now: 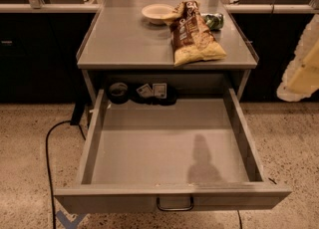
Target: Close top drawer
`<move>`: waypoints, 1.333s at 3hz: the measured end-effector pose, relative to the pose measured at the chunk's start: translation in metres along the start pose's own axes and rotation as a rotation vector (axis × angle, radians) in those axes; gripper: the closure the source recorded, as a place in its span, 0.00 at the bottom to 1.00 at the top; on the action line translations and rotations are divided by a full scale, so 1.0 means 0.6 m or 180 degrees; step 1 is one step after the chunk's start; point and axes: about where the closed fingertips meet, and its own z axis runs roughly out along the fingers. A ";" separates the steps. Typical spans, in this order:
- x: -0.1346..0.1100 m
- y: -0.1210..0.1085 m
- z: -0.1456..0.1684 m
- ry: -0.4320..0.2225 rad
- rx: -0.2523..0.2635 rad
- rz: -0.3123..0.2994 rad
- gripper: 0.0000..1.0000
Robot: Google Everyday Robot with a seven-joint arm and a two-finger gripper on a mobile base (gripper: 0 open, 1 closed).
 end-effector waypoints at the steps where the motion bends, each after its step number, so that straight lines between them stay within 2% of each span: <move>1: 0.000 0.000 0.000 0.0000 0.0000 0.0000 0.00; 4: 0.000 0.000 0.000 0.0000 0.0000 0.0000 0.00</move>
Offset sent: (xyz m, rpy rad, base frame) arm -0.0181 0.0278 -0.0413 0.1105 0.0465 -0.0089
